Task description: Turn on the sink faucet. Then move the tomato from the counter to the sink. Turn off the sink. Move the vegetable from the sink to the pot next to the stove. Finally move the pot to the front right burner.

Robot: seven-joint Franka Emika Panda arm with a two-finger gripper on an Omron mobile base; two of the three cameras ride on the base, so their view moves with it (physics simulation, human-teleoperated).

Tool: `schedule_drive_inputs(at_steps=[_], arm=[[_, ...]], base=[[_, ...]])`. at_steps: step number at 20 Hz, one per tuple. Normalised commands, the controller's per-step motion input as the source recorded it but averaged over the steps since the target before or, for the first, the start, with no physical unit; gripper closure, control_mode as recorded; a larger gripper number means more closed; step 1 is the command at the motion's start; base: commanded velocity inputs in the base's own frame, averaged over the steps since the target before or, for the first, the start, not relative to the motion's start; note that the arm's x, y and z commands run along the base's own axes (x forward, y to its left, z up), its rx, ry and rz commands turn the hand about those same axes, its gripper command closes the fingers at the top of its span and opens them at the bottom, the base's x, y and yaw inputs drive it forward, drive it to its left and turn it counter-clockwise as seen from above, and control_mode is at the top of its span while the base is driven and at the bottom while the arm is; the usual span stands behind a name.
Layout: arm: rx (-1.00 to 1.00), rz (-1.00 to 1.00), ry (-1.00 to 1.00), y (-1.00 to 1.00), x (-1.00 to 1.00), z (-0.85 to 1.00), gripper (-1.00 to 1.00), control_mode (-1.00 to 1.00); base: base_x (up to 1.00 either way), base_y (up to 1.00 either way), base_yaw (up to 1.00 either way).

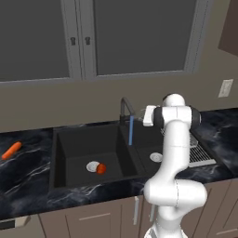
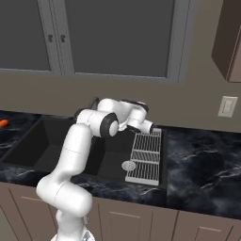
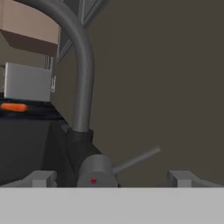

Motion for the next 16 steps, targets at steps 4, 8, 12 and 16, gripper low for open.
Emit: schedule_drive_inputs(at_steps=[4,8,12,16], arm=[[0.00,0.20,0.01,0.63,0.15,0.00,-1.00,-1.00],[0.00,0.21,0.00,0.70,0.03,0.00,-1.00,-1.00],[0.01,0.17,0.00,0.64,0.03,0.00,-1.00,-1.00],[0.03,0.14,0.00,0.53,0.08,0.00,-1.00,-1.00]], base=[[0.00,0.00,0.00],[0.00,0.00,0.00],[0.00,0.00,0.00],[0.00,0.00,0.00]])
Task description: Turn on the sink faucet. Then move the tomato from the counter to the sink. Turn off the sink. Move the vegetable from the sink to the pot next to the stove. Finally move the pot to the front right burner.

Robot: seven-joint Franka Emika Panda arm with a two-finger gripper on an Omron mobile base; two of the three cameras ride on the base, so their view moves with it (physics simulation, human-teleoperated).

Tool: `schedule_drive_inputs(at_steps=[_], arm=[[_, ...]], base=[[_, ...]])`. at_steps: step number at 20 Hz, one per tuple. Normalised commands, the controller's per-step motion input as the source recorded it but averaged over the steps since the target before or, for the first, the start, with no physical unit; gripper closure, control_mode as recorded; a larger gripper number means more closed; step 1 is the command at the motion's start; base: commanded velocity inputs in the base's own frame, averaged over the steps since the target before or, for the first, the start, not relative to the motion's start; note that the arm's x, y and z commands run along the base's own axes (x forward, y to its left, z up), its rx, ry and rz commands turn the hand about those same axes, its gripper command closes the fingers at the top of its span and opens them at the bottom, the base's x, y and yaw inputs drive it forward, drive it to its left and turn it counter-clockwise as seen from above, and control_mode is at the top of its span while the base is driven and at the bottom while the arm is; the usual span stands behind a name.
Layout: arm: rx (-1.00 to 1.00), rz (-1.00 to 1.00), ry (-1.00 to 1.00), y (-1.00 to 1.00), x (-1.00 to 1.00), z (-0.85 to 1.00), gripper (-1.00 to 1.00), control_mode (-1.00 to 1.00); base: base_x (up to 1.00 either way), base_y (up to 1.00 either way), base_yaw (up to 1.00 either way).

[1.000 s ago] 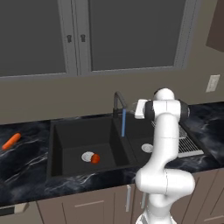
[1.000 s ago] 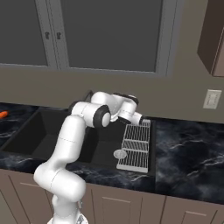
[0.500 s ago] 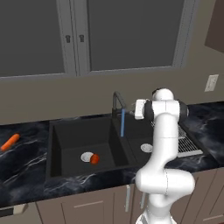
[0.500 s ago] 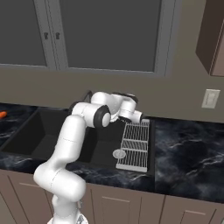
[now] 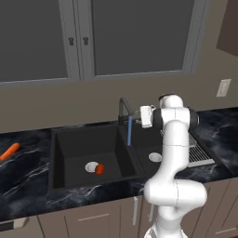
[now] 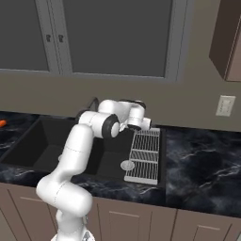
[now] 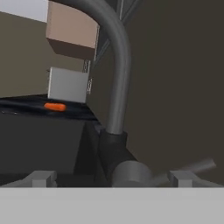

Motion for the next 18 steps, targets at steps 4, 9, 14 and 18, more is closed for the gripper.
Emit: schedule_drive_inputs(at_steps=[4,9,14,18], arm=[[0.01,0.14,0.00,0.61,0.00,0.00,-1.00,-1.00],[0.00,0.14,0.00,0.74,0.00,0.03,-1.00,-1.00],[0.00,0.11,0.01,0.57,0.01,0.02,-1.00,-1.00],[0.06,0.00,0.00,0.01,0.02,0.08,-1.00,-1.00]], base=[[0.00,0.00,0.00],[0.00,0.00,0.00],[0.00,0.00,0.00],[0.00,0.00,0.00]])
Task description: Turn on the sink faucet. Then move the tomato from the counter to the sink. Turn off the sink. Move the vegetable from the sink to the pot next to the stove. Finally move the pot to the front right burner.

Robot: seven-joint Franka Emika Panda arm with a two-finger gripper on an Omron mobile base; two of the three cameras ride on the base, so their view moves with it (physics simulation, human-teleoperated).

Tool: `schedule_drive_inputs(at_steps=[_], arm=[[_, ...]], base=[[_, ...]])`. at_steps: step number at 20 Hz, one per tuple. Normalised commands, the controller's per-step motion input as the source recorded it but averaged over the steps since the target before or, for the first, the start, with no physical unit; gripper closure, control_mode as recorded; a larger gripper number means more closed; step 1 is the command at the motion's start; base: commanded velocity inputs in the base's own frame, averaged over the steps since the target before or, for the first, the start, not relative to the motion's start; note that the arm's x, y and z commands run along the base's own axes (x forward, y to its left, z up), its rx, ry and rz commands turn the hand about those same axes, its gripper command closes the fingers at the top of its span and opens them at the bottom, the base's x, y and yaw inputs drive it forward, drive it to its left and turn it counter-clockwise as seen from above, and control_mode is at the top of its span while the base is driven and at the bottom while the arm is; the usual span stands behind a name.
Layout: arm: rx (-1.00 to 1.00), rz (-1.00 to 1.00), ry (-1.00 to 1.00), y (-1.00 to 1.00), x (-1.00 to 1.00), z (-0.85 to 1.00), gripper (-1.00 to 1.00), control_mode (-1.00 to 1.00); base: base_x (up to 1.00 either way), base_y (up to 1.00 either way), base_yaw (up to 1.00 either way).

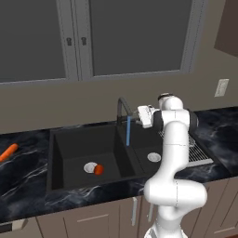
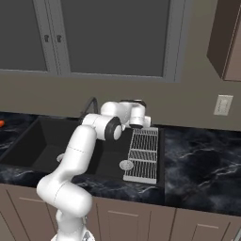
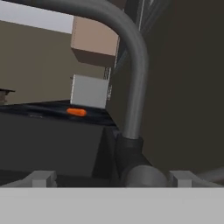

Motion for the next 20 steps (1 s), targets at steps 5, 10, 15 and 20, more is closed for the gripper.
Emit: schedule_drive_inputs(at_steps=[5,10,15,20], arm=[[0.05,0.00,0.00,0.09,-0.01,0.22,-1.00,-1.00],[0.03,0.00,0.00,0.23,-0.02,0.19,-1.00,-1.00],[0.08,-0.06,0.00,-0.16,0.00,0.01,-1.00,-1.00],[0.13,-0.17,0.01,-0.44,0.04,0.00,-1.00,-1.00]], base=[[0.00,0.00,0.00],[0.00,0.00,0.00],[0.00,0.00,0.00],[0.00,0.00,0.00]])
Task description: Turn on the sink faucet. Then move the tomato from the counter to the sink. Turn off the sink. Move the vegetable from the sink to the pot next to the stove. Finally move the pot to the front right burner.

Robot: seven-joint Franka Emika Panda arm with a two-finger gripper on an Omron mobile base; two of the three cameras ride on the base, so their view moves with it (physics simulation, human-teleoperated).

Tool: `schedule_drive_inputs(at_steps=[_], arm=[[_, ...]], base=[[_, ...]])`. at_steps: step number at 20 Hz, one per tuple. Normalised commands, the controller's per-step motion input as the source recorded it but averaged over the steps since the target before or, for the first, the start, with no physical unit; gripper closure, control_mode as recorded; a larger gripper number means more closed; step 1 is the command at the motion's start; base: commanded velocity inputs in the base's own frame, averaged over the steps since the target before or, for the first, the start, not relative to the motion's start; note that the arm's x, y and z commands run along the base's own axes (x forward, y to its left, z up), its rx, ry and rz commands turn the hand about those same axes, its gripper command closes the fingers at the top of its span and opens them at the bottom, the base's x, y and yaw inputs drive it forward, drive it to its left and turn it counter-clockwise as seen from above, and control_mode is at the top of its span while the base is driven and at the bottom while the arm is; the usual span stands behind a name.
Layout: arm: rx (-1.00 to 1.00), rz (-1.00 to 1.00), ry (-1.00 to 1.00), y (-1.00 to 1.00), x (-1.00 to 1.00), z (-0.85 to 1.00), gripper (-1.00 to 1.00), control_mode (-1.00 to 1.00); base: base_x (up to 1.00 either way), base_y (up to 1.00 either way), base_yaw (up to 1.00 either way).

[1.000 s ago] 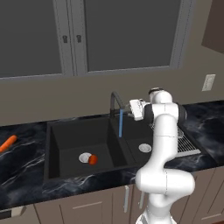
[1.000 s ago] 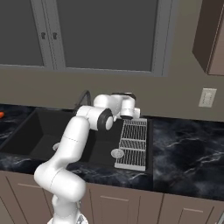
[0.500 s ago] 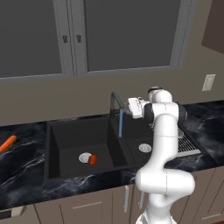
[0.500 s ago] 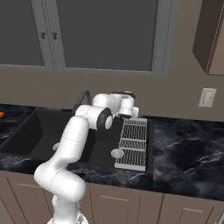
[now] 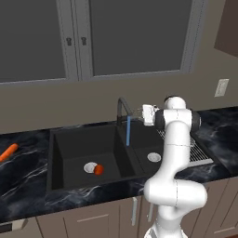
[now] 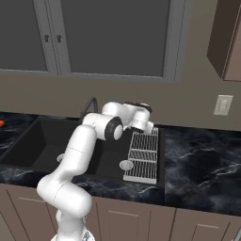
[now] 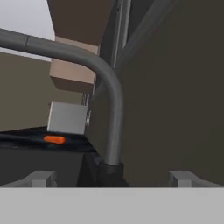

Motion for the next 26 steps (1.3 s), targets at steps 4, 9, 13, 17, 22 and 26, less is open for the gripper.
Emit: schedule_drive_inputs(at_steps=[4,9,13,17,22,26], arm=[[0.09,-0.06,0.09,-0.09,0.32,-0.13,-1.00,-1.00],[0.11,0.00,0.13,0.00,0.50,-0.21,-1.00,-1.00],[0.10,0.01,0.14,0.06,0.47,-0.22,-1.00,-1.00],[0.02,0.04,0.14,0.24,0.37,-0.27,-1.00,-1.00],[0.00,0.01,0.17,0.30,0.34,-0.35,-1.00,-1.00],[0.00,0.04,0.09,0.48,0.21,-0.51,-1.00,-1.00]], base=[[0.00,0.00,0.00],[0.00,0.00,0.00],[0.00,0.00,0.00],[0.00,0.00,0.00],[0.00,0.00,0.00],[0.00,0.00,0.00]])
